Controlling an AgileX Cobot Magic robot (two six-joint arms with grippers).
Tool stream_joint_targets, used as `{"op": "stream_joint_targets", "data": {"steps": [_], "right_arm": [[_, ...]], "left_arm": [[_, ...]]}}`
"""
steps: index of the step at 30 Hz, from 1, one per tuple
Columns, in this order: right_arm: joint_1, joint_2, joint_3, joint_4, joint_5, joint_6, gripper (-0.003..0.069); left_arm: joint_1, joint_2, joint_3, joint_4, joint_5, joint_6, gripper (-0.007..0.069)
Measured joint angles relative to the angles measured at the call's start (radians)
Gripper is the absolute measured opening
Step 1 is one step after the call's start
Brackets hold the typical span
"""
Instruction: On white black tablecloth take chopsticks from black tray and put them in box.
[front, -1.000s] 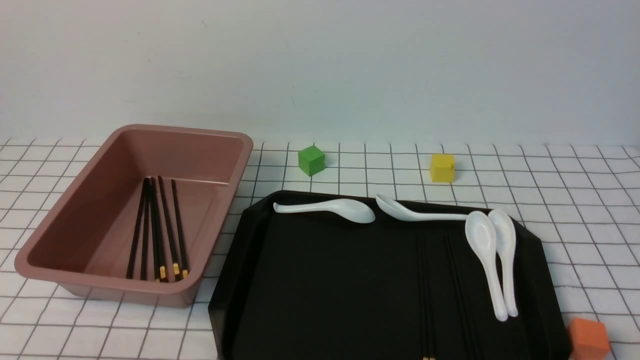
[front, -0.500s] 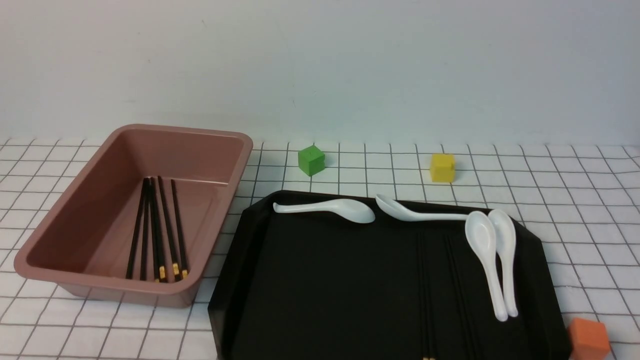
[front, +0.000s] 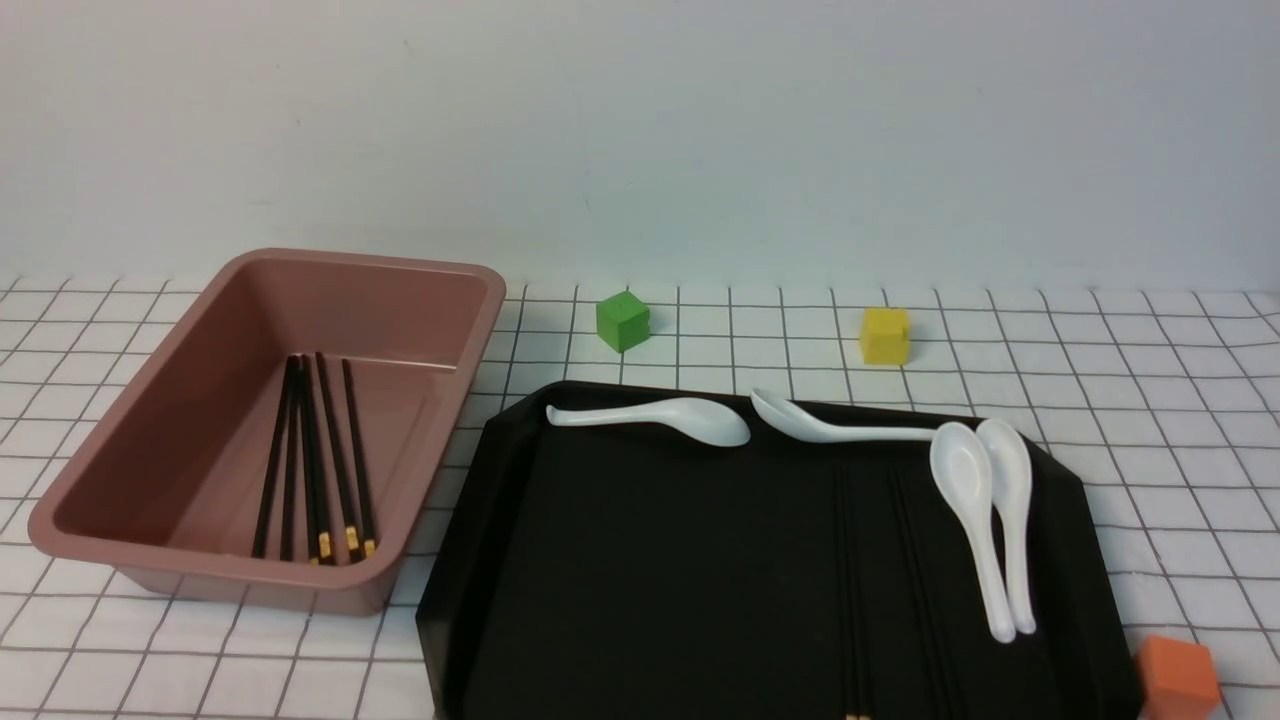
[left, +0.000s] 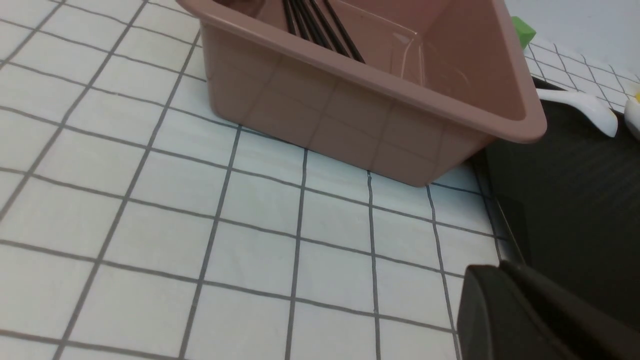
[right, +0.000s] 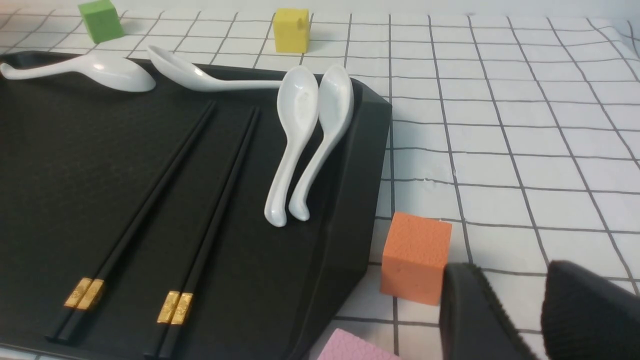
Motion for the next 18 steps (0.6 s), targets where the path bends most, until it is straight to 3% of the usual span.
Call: {"op": "stream_joint_targets", "data": {"steps": [18], "right_arm": [[0.000, 0.000, 0.000, 0.001, 0.000, 0.000, 0.0240]], "left_arm": [[0.000, 0.000, 0.000, 0.000, 0.000, 0.000, 0.0040]]}}
